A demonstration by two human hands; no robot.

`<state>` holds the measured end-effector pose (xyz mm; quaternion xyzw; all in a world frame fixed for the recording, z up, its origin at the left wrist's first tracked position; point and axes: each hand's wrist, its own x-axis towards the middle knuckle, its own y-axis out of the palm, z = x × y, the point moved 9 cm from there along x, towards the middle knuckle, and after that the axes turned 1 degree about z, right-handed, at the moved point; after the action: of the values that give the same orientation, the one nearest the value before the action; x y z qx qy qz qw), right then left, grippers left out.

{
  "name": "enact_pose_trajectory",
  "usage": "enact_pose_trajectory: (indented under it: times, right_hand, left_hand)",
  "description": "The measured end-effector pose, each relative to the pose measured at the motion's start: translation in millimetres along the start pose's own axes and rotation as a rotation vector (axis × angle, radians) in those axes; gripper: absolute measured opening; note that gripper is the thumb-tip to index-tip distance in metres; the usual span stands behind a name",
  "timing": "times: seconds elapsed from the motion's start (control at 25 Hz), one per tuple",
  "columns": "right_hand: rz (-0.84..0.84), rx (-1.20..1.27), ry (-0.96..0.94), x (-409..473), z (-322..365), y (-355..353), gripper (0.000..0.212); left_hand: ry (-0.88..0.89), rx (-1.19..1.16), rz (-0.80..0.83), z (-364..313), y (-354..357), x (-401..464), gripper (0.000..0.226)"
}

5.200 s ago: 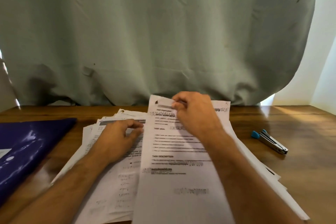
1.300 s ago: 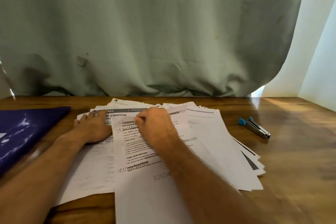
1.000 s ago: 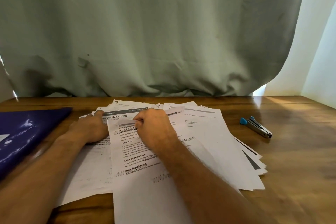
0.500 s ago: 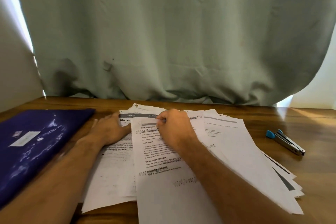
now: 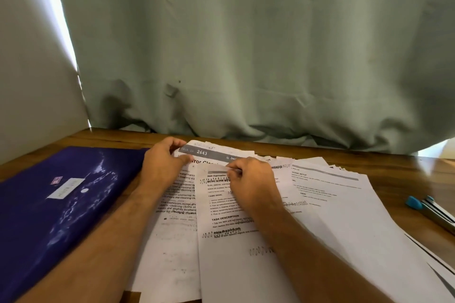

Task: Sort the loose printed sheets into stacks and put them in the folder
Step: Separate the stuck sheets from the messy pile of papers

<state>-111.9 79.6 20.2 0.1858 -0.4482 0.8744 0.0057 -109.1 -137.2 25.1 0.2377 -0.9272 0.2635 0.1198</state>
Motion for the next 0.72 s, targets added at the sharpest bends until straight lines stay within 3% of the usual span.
enact_pose_trajectory:
  times: [0.2,0.48,0.6,0.72]
  right_hand:
    - [-0.053,-0.002,-0.041,-1,5,1,0.024]
    - [-0.217,0.018,-0.126,1,20,-33,0.022]
    - [-0.316,0.073,-0.132,5,29,-52,0.018]
    - [-0.200,0.091,-0.092,3,29,-34,0.021]
  left_hand:
    - [-0.011,-0.033,-0.004,7,-4,3,0.027]
    - [-0.120,-0.401,0.095,9,10,5,0.049]
    - [-0.165,-0.459,0.127,10,12,-1,0.027]
    - [-0.149,-0.464,0.111,9,8,-5,0.012]
